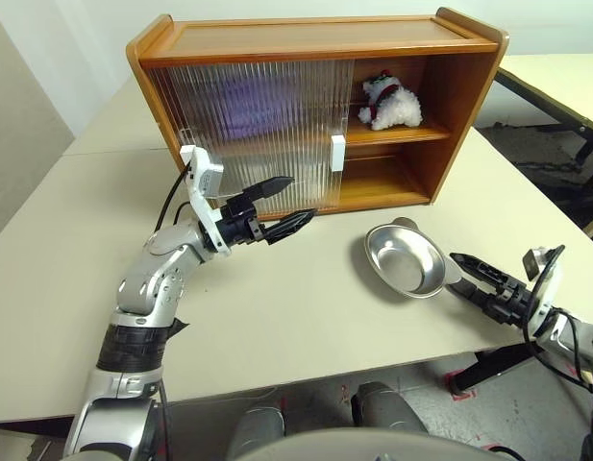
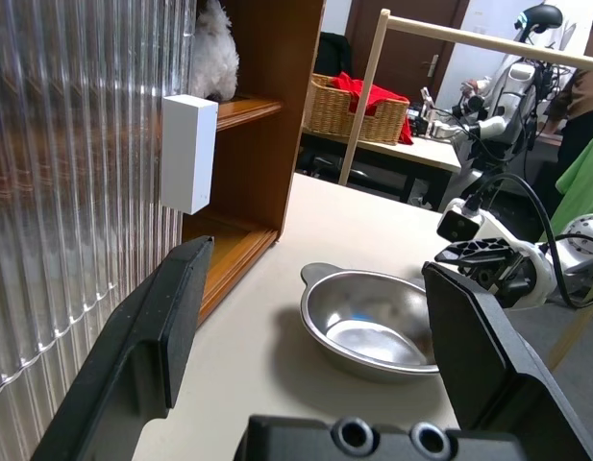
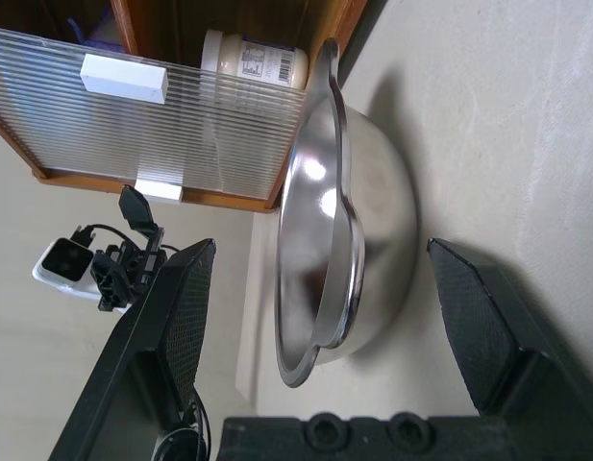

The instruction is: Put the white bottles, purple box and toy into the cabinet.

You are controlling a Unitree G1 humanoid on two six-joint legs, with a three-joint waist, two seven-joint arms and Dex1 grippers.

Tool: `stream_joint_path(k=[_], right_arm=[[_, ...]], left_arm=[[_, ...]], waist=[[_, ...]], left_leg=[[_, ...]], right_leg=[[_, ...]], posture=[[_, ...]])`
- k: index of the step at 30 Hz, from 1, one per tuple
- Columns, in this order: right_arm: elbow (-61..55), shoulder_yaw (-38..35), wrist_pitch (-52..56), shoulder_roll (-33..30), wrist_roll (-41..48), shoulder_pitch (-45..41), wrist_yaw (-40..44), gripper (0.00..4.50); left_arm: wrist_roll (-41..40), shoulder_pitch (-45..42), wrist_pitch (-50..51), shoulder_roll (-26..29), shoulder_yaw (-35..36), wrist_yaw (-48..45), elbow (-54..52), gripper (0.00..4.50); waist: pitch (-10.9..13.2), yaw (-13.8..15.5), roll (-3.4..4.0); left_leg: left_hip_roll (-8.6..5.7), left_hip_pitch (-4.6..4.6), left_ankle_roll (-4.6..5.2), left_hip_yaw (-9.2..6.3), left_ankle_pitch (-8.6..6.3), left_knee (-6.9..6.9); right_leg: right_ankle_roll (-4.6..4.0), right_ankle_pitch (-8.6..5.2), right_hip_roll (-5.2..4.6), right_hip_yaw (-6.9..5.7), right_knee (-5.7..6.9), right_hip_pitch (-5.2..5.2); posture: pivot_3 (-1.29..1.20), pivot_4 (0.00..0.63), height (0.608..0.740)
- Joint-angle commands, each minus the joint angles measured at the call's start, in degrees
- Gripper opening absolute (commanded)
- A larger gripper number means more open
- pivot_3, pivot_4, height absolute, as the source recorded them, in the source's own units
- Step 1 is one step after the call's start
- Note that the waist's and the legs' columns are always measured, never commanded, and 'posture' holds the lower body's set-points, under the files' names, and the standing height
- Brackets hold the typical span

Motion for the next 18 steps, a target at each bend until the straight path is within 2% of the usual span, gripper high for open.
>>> stream_joint_path(k=[1,2,6,7,12,18], right_arm=[[0.88,-0.49,-0.09,0.35,-1.62,-0.52,-1.27,3.99],[0.88,-0.57,-0.03,0.35,-1.62,-0.57,-1.36,3.76],[0.72,-0.98,0.44,0.46,-1.66,-0.86,-1.81,2.19],[0.63,-1.11,0.62,0.5,-1.64,-0.94,-1.92,1.85],[-0.06,-1.85,1.56,0.88,-1.52,-1.22,-2.67,0.09],[-0.83,-2.74,2.19,1.27,-1.33,-1.42,-3.7,0.04]], left_arm=[[0.16,-0.14,0.57,0.54,-0.1,0.12,-0.96,4.5],[0.15,-0.15,0.58,0.58,-0.09,0.12,-0.98,4.5],[0.11,-0.37,0.64,0.72,0.1,0.14,-0.82,4.5],[0.1,-0.42,0.65,0.74,0.12,0.17,-0.79,4.5],[0.08,-0.49,0.55,0.71,0.08,0.28,-0.73,4.5],[0.12,-0.59,0.43,0.73,-0.04,0.23,-0.52,4.5]], waist=[[0.0,0.01,0.0],[0.01,0.06,0.0],[0.02,0.21,0.06],[0.02,0.2,0.03],[-0.03,0.08,-0.42],[-0.01,0.11,-0.45]], left_leg=[[0.0,0.0,0.0,0.0,0.0,0.0],[0.0,0.0,0.0,0.0,0.0,0.0],[0.0,0.0,0.0,0.0,0.0,-0.04],[0.0,0.0,0.0,-0.01,0.0,-0.06],[0.01,0.02,-0.01,0.0,-0.01,-0.01],[0.0,0.09,0.02,-0.03,0.06,0.02]], right_leg=[[0.0,0.0,0.0,0.0,0.0,0.01],[0.0,0.0,0.0,0.0,0.0,0.01],[-0.06,0.03,0.0,0.0,0.0,0.0],[-0.32,0.18,0.0,0.0,0.0,0.0],[-0.27,0.15,0.01,0.0,-0.06,0.05],[-0.2,0.12,0.02,0.03,-0.07,0.07]], posture=[[-0.15,0.007,0.74],[-0.14,0.008,0.74],[-0.14,0.008,0.74],[-0.14,0.008,0.74],[-0.14,0.007,0.74],[-0.15,0.006,0.74]])
